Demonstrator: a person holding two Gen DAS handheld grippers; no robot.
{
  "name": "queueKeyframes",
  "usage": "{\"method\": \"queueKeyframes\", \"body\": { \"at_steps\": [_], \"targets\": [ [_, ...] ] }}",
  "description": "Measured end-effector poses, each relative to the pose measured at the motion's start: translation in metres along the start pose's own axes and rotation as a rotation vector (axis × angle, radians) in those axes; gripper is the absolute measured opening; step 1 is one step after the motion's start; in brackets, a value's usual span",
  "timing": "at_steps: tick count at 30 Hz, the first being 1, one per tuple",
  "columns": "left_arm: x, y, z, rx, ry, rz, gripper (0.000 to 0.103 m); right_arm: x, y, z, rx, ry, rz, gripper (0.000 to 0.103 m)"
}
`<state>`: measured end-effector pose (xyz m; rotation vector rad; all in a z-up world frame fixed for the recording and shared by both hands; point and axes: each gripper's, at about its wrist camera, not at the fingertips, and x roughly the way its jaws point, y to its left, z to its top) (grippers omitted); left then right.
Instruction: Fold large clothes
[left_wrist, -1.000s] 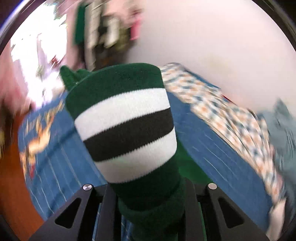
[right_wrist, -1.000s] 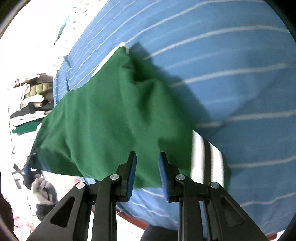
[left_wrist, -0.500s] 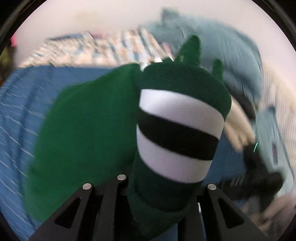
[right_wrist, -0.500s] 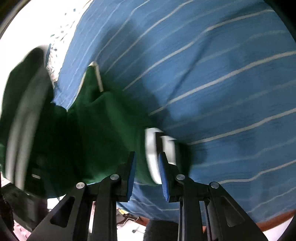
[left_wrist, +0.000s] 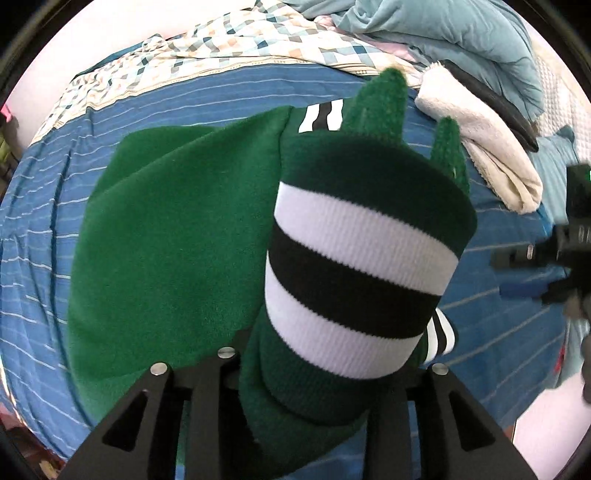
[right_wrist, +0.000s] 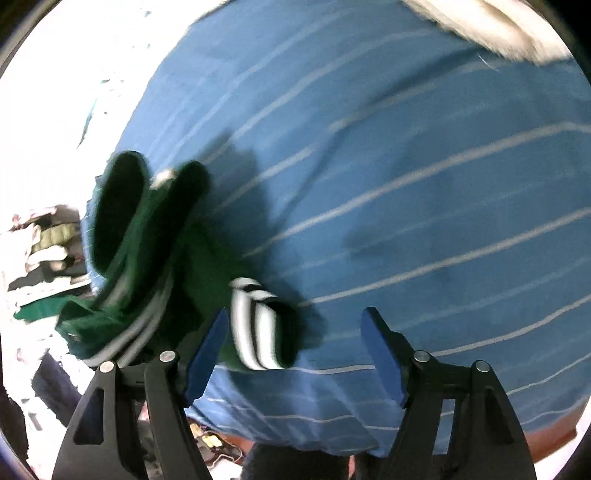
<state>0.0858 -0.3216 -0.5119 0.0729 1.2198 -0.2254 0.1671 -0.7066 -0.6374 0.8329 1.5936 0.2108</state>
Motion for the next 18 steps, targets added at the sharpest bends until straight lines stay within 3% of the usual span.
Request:
{"method": "queueKeyframes", "body": {
  "at_steps": [4, 8, 9, 11, 12, 15, 18],
  "targets": [
    [-0.012, 0.012, -0.005, -0.035, 0.018, -0.055, 0.029, -0.007, 0.033, 0.011, -0.053, 0.015, 0.056, 0.076],
    [-0.011, 0.011, -0.007, 0.023, 0.029, -0.051, 0.035, -0.008, 0.056, 0.018, -0.081, 0.030, 0.115, 0.076],
    [-0.010, 0.010, -0.007, 0.029, 0.037, -0.053, 0.043, -0.006, 0.062, 0.019, -0.085, 0.033, 0.125, 0.076],
    [-0.013, 0.012, -0.006, -0.002, 0.048, -0.113, 0.068, -0.003, 0.070, 0.020, -0.090, 0.042, 0.134, 0.076],
    [-0.018, 0.016, -0.007, -0.040, 0.051, -0.152, 0.086, -0.003, 0.071, 0.020, -0.090, 0.042, 0.137, 0.076],
    [-0.038, 0.027, -0.013, -0.136, 0.035, -0.210, 0.088, -0.002, 0.073, 0.023, -0.084, 0.046, 0.154, 0.077],
    [-0.057, 0.053, -0.028, -0.247, 0.012, -0.154, 0.088, 0.005, 0.075, 0.030, -0.086, 0.043, 0.164, 0.089]
  ]
}}
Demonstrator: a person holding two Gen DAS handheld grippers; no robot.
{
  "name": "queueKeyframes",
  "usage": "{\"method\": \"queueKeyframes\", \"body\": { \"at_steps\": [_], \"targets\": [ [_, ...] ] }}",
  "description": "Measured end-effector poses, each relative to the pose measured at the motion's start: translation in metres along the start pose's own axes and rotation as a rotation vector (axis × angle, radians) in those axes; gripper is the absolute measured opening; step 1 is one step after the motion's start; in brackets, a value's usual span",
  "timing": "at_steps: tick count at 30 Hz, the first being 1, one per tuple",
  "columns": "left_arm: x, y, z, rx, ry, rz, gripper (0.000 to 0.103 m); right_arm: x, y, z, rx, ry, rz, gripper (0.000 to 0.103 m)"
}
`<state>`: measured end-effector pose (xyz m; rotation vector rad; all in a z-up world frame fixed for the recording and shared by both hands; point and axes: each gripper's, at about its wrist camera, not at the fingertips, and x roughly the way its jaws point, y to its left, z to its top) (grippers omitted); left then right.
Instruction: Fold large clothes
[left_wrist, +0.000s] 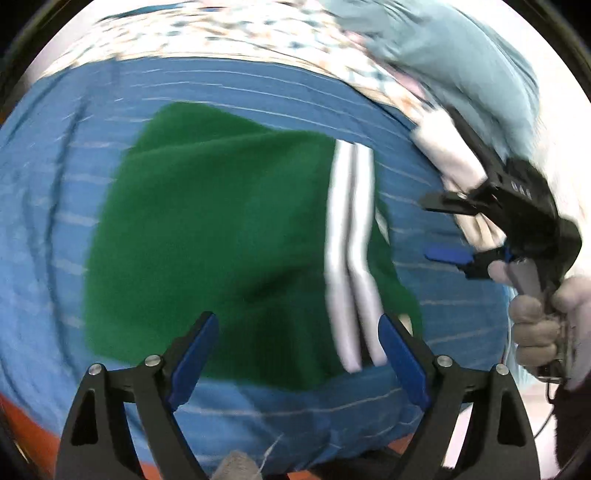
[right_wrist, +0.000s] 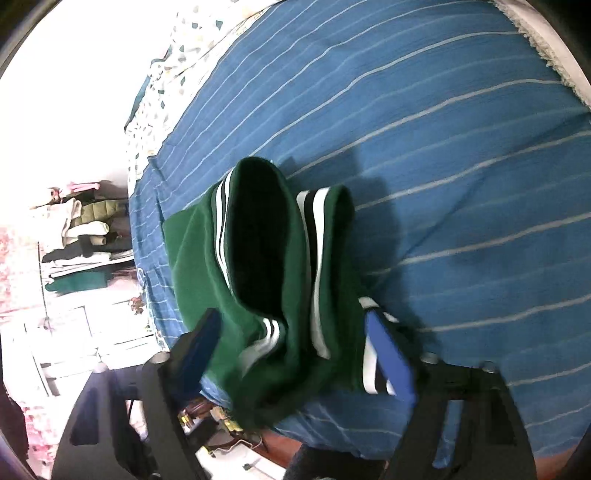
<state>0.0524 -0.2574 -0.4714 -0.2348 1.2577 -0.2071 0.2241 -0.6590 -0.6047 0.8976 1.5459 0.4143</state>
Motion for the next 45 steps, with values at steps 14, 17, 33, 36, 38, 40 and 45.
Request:
{"method": "queueKeyframes", "body": {
  "at_steps": [14, 17, 33, 36, 38, 40, 45],
  "targets": [
    [0.067, 0.249, -0.059, -0.472, 0.122, 0.728, 0.092, 0.109, 0.014, 0.035, -0.062, 0.071, -0.091, 0.042],
    [0.082, 0.250, -0.060, -0.444, 0.121, 0.714, 0.096, 0.084, 0.043, 0.032, -0.119, -0.022, -0.105, 0.030],
    [0.081, 0.272, -0.063, -0.488, 0.081, 0.669, 0.103, 0.072, 0.045, 0.079, -0.048, -0.053, -0.138, 0.045],
    [0.081, 0.271, -0.058, -0.493, 0.109, 0.672, 0.103, 0.082, 0.046, 0.080, -0.082, -0.057, -0.122, 0.022],
    [0.073, 0.270, -0.051, -0.499, 0.130, 0.673, 0.103, 0.084, 0.049, 0.078, -0.086, -0.069, -0.092, 0.016],
    [0.057, 0.263, -0.042, -0.493, 0.088, 0.668, 0.103, 0.064, 0.061, 0.078, -0.100, -0.130, -0.068, 0.013],
    [0.005, 0.223, 0.000, -0.423, -0.067, 0.604, 0.103, 0.046, 0.088, 0.093, -0.148, -0.212, -0.081, 0.015]
  ]
}}
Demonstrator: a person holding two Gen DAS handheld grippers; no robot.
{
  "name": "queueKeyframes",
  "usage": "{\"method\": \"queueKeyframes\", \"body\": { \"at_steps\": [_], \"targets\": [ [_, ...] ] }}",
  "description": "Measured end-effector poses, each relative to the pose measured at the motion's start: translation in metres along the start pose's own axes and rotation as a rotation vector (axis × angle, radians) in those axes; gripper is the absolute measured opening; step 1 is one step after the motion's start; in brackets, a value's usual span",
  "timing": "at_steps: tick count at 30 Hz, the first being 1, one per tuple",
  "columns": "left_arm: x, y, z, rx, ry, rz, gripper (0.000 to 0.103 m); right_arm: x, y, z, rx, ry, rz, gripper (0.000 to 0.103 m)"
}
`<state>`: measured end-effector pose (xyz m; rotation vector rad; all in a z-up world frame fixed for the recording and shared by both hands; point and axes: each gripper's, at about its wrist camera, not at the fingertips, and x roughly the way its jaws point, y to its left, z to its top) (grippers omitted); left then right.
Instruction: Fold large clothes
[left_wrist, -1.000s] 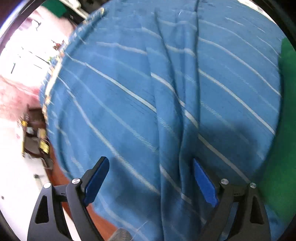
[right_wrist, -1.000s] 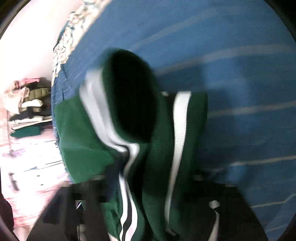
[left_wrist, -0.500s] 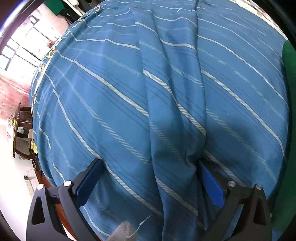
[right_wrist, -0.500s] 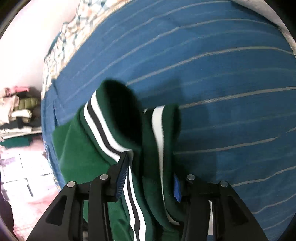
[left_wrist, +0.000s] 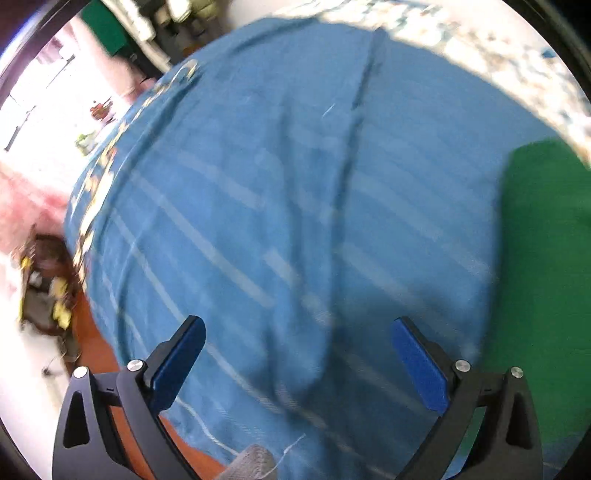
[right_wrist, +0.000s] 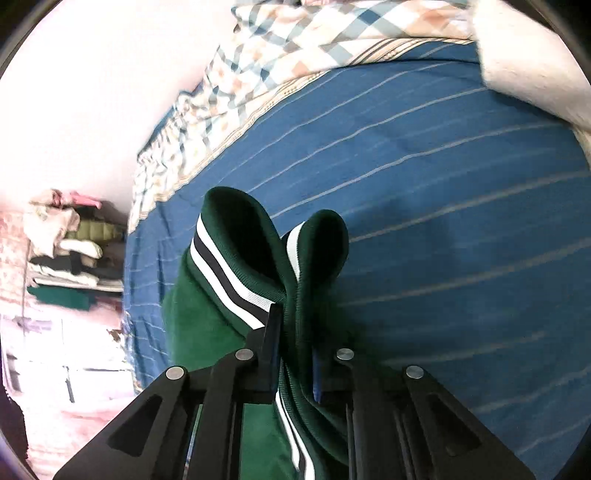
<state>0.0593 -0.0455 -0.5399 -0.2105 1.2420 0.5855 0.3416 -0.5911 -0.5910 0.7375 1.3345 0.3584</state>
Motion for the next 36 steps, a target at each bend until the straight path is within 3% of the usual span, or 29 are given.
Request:
{"method": "queueKeyframes", "body": {
  "at_steps": [3, 6, 9, 13, 14, 15, 17, 18, 19, 21, 26, 27, 29, 32, 34, 36],
  "targets": [
    [-0.021, -0.032, 0.014, 0.073, -0.019, -0.051, 0.103, 0.041, -0.021, 0.008, 0.051, 0.218, -0.153, 0.029],
    [-0.037, -0.064, 0.019, 0.142, -0.045, -0.085, 0.103, 0.016, -0.026, 0.004, 0.089, 0.198, -0.119, 0.041],
    [-0.045, -0.090, 0.014, 0.214, -0.096, -0.078, 0.103, -0.020, -0.021, -0.014, 0.100, 0.184, -0.080, 0.066],
    [-0.035, -0.113, -0.001, 0.261, -0.062, -0.096, 0.103, -0.029, -0.015, -0.057, 0.104, 0.276, 0.044, 0.067],
    [-0.033, -0.115, -0.004, 0.261, -0.047, -0.106, 0.103, -0.024, -0.016, -0.065, 0.087, 0.303, 0.022, 0.067],
    [-0.030, -0.117, -0.007, 0.263, -0.033, -0.108, 0.103, -0.012, -0.014, -0.073, 0.045, 0.335, -0.053, 0.067],
    [-0.024, -0.122, -0.013, 0.281, -0.016, -0.097, 0.103, 0.012, -0.020, -0.083, 0.006, 0.387, -0.119, 0.063],
    [-0.023, -0.124, -0.015, 0.290, -0.012, -0.089, 0.103, 0.022, -0.023, -0.088, 0.013, 0.391, -0.143, 0.034],
    [-0.024, -0.124, -0.016, 0.297, -0.013, -0.086, 0.103, 0.024, -0.025, -0.091, 0.026, 0.385, -0.135, 0.018],
    [-0.028, -0.125, -0.017, 0.307, -0.022, -0.082, 0.103, 0.017, -0.021, -0.093, 0.057, 0.348, -0.115, 0.003],
    [-0.036, -0.127, -0.016, 0.329, -0.035, -0.088, 0.103, -0.054, -0.015, -0.096, 0.149, 0.135, -0.118, 0.003],
    [-0.033, -0.129, -0.016, 0.333, -0.032, -0.091, 0.103, -0.061, -0.021, -0.097, 0.160, 0.126, -0.122, 0.003],
    [-0.024, -0.133, -0.016, 0.335, -0.010, -0.095, 0.103, -0.054, -0.035, -0.102, 0.192, 0.135, -0.162, 0.003],
    [-0.013, -0.142, -0.017, 0.352, 0.025, -0.081, 0.103, -0.009, -0.048, -0.114, 0.213, 0.233, -0.220, 0.003],
    [-0.014, -0.142, -0.014, 0.349, 0.029, -0.080, 0.103, 0.019, -0.042, -0.112, 0.151, 0.333, -0.244, 0.003],
    [-0.020, -0.140, -0.008, 0.347, 0.018, -0.084, 0.103, 0.018, -0.027, -0.101, 0.098, 0.358, -0.260, 0.008]
  ]
}}
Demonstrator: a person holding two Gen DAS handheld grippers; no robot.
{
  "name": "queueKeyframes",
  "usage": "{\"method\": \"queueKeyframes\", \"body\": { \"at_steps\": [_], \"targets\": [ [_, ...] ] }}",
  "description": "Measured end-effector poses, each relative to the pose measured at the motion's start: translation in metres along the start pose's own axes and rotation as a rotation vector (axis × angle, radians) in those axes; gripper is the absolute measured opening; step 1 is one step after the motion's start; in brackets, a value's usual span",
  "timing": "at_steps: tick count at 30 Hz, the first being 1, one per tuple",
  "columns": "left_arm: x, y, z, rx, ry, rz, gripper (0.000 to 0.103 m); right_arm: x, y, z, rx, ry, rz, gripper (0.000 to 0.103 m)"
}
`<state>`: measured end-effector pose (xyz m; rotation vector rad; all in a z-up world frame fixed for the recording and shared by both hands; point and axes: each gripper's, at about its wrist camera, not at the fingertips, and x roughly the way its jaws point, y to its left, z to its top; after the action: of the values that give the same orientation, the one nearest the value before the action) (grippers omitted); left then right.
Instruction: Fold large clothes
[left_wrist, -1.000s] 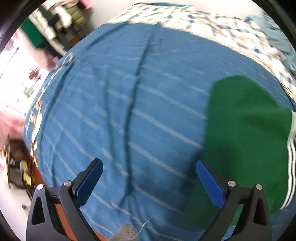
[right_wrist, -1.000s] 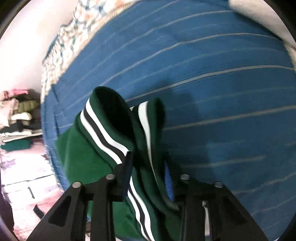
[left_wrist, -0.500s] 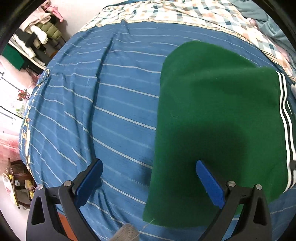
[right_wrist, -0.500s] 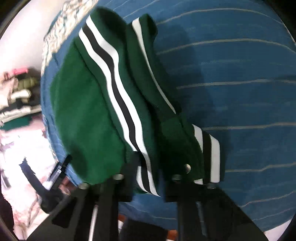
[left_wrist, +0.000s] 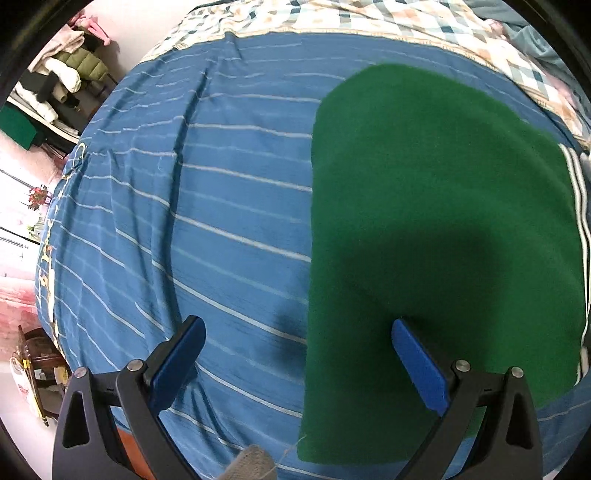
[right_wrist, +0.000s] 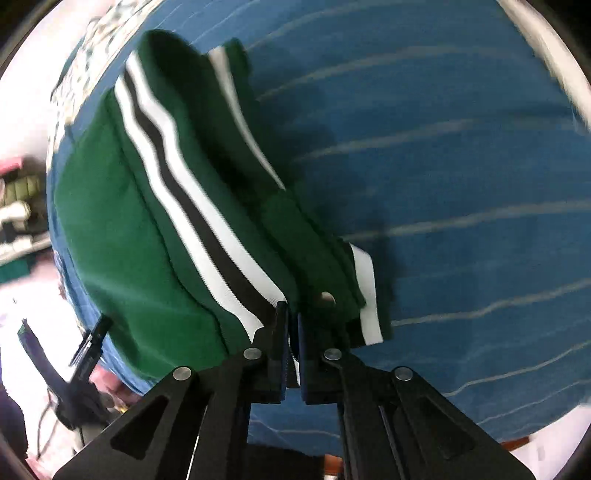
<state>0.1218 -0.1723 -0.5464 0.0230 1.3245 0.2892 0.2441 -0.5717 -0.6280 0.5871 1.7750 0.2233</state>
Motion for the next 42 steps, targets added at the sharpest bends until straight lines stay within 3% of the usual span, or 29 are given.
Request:
{"method": "queueKeyframes", "body": {
  "at_steps": [3, 4, 5, 6, 7, 10, 14, 15, 17, 18, 21, 24, 26, 31, 34, 35, 36, 37, 39, 42],
  "targets": [
    [-0.013, 0.007, 0.012, -0.020, -0.040, 0.004, 0.103, -0.037, 0.016, 0.010, -0.061, -0.114, 0.016, 0.009],
    [-0.017, 0.010, 0.017, -0.033, -0.059, 0.007, 0.103, -0.050, 0.023, 0.014, -0.084, -0.179, 0.058, 0.017],
    [-0.020, 0.013, 0.024, -0.047, -0.076, 0.011, 0.103, -0.055, 0.027, 0.021, -0.102, -0.217, 0.089, 0.026],
    [-0.021, 0.016, 0.030, -0.059, -0.086, 0.014, 0.103, -0.059, 0.034, 0.030, -0.126, -0.242, 0.115, 0.051],
    [-0.022, 0.018, 0.037, -0.074, -0.097, 0.014, 0.103, -0.059, 0.044, 0.041, -0.153, -0.245, 0.124, 0.062],
    [-0.016, 0.024, 0.057, -0.118, -0.098, 0.009, 0.103, -0.047, 0.066, 0.079, -0.204, -0.228, 0.125, 0.062],
    [-0.004, 0.024, 0.074, -0.157, -0.095, 0.006, 0.103, -0.023, 0.062, 0.127, -0.223, -0.190, 0.141, 0.062],
    [-0.002, 0.024, 0.076, -0.160, -0.094, 0.011, 0.103, -0.010, 0.067, 0.139, -0.231, -0.145, 0.166, 0.058],
    [-0.001, 0.022, 0.079, -0.161, -0.092, 0.010, 0.103, 0.004, 0.068, 0.152, -0.243, -0.135, 0.216, 0.012],
    [-0.002, 0.021, 0.079, -0.160, -0.092, 0.009, 0.103, 0.007, 0.070, 0.152, -0.254, -0.131, 0.211, 0.006],
    [-0.008, 0.017, 0.076, -0.144, -0.095, 0.001, 0.103, -0.011, 0.073, 0.143, -0.231, -0.203, 0.215, 0.005],
    [-0.012, 0.012, 0.071, -0.121, -0.097, 0.004, 0.103, -0.057, 0.046, 0.137, -0.116, -0.312, 0.157, 0.003],
    [-0.007, 0.006, 0.068, -0.093, -0.079, 0.015, 0.103, -0.073, 0.016, 0.137, -0.069, -0.323, 0.152, 0.003],
    [0.009, 0.003, 0.062, -0.079, -0.047, 0.059, 0.103, -0.022, 0.018, 0.154, -0.107, -0.202, 0.052, 0.005],
    [0.008, 0.015, 0.061, -0.106, -0.037, 0.033, 0.103, -0.023, 0.023, 0.153, -0.136, -0.167, 0.086, 0.008],
    [0.005, 0.022, 0.060, -0.127, -0.039, 0.004, 0.103, -0.030, 0.019, 0.147, -0.148, -0.172, 0.117, 0.011],
    [0.004, 0.026, 0.058, -0.139, -0.041, -0.017, 0.103, -0.039, 0.013, 0.140, -0.161, -0.180, 0.154, 0.031],
    [0.003, 0.030, 0.056, -0.157, -0.044, -0.048, 0.103, -0.048, 0.006, 0.134, -0.170, -0.185, 0.182, 0.067],
    [0.002, 0.039, 0.051, -0.190, -0.053, -0.118, 0.103, -0.055, -0.008, 0.118, -0.186, -0.185, 0.210, 0.098],
    [0.014, 0.040, 0.046, -0.208, -0.020, -0.223, 0.103, -0.030, -0.011, 0.096, -0.255, -0.106, 0.217, 0.098]
  ]
}}
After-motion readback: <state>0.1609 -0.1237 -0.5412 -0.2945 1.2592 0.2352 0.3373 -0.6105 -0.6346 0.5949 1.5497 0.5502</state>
